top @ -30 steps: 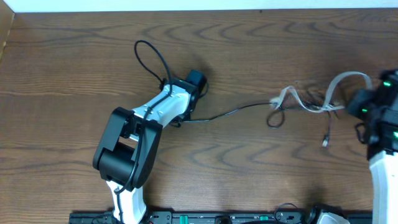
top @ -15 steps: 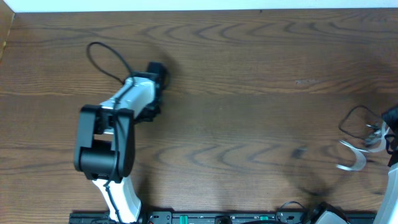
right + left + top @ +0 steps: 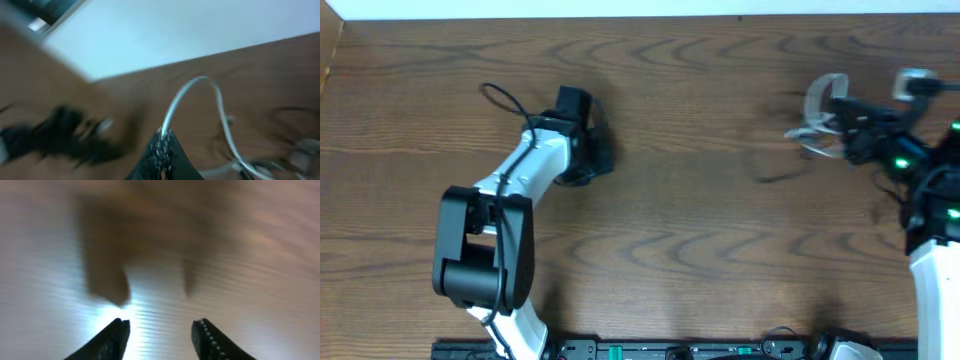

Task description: Untangle cables

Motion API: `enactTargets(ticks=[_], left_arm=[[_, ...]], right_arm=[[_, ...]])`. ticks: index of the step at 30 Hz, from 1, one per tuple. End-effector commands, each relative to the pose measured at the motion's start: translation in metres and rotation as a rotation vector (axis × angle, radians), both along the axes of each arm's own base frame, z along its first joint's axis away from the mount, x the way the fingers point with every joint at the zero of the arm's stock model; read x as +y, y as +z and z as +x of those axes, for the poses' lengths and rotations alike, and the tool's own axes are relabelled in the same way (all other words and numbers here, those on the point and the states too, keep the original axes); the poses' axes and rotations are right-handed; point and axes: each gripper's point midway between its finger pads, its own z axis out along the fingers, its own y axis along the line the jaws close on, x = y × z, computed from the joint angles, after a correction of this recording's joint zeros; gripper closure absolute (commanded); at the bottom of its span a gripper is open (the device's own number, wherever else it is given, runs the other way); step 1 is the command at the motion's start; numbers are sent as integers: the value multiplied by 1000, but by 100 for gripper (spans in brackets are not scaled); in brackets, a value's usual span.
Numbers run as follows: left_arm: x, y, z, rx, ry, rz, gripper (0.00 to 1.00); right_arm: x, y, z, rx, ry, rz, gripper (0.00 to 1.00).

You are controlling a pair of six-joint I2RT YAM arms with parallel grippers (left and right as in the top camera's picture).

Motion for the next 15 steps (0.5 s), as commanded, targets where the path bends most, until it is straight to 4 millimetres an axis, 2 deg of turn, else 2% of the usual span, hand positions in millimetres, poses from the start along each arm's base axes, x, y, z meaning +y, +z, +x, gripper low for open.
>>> enactTargets(ticks=[1,5,7,9,11,15], left_arm=[[-60,25,-15,-5,-175,-269,49],[-93,34,-23,-33,-274,-345,47],[-100,33,-26,-41,-298,-324,47],[-102,30,-28,-41,-306,-297,47],[-101,26,-29,-44,-308,-253,47],[-93,18,-25,-70,-300,-149,47]], right_arm=[[43,9,-14,-42,177,2,99],[67,5,-16,-32,207,-22,99],[66,-5,-11,2,151,-55,99],[52,-22,-4,67,44,-103,96],[29,-43,1,152,-94,-173,88],[-2,-77,-3,287,-250,-287,79]])
